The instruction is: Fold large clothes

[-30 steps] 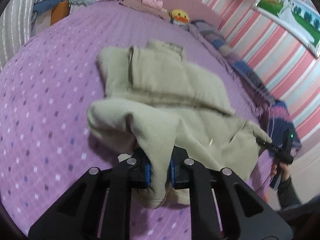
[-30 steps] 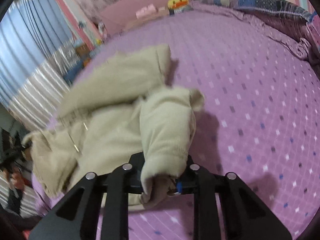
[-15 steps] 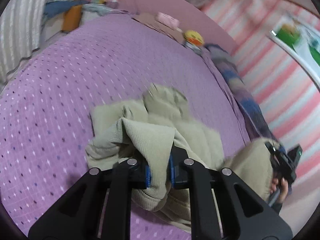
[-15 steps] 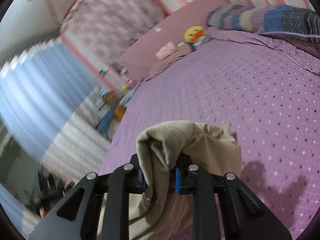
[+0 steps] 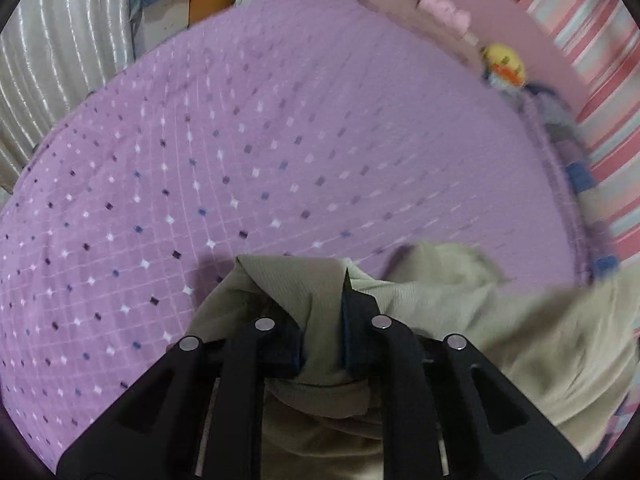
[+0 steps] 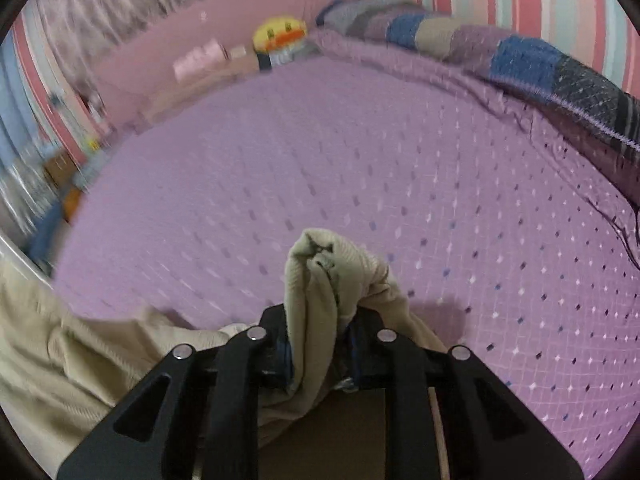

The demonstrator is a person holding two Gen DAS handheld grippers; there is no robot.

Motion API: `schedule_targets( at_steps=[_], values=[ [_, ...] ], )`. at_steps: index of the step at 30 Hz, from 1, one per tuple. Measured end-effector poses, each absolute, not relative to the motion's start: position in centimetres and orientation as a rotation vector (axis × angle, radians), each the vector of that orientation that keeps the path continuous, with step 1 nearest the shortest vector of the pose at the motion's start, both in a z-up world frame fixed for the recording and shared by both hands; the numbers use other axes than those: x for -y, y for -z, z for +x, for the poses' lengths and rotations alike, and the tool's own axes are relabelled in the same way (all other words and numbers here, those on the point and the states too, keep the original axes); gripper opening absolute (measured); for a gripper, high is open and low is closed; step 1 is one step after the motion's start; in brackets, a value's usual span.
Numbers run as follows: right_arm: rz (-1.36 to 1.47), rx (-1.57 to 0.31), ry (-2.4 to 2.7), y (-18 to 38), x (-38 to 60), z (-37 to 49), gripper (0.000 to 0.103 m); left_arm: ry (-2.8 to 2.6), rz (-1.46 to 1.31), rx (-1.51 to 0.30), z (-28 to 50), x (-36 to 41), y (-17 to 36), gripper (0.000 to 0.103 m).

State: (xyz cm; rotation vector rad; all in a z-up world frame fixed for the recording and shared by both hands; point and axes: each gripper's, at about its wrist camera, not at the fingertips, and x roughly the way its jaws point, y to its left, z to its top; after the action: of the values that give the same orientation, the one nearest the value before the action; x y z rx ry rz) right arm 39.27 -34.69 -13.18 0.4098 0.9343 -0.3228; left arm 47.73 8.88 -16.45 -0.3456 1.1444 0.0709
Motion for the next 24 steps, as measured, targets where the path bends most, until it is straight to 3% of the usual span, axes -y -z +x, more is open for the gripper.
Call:
schedule_targets(
  at_steps=[3,7,10,11,12,14,18,21,24],
  values=[
    [0.391,-1.02,0.307,16.7,34.4,40.1,0.02,-0.075,-0.288,-1.194,48.2,-7.9,19.8,0.015],
    [0.411,-1.037,0.253,17.1,35.0,39.9,0.023,-0.063,-0.238,-1.194,47.9,-7.6,19.5,0.016],
    [0.416,-1.063,0.193,16.0,35.7,40.0,0.032,-0.049,-0.219,-1.215,47.7,-7.9,17.4,0.017],
    [0.44,-1.074,0.167,15.4,36.2,40.1,0.044,-0.044,-0.226,-1.228,47.6,-7.6,16.6,0.018],
    [0.471,-1.081,0.142,14.8,36.6,40.0,0.061,-0.036,-0.234,-1.237,47.5,-7.5,15.8,0.022],
    [0.553,-1.089,0.085,13.3,37.2,40.0,0.078,-0.004,-0.258,-1.264,47.4,-6.9,14.3,0.034],
    [0.622,-1.111,0.015,10.4,37.2,39.8,0.081,0.029,-0.304,-1.366,46.7,-6.7,12.5,0.061],
    [0.668,-1.029,-0.018,7.2,37.6,38.6,0.09,0.046,-0.361,-1.386,46.1,-7.3,11.2,0.075],
    [0.613,-0.973,-0.059,5.2,36.7,36.9,0.091,0.061,-0.418,-1.381,45.8,-7.9,10.0,0.082]
  ],
)
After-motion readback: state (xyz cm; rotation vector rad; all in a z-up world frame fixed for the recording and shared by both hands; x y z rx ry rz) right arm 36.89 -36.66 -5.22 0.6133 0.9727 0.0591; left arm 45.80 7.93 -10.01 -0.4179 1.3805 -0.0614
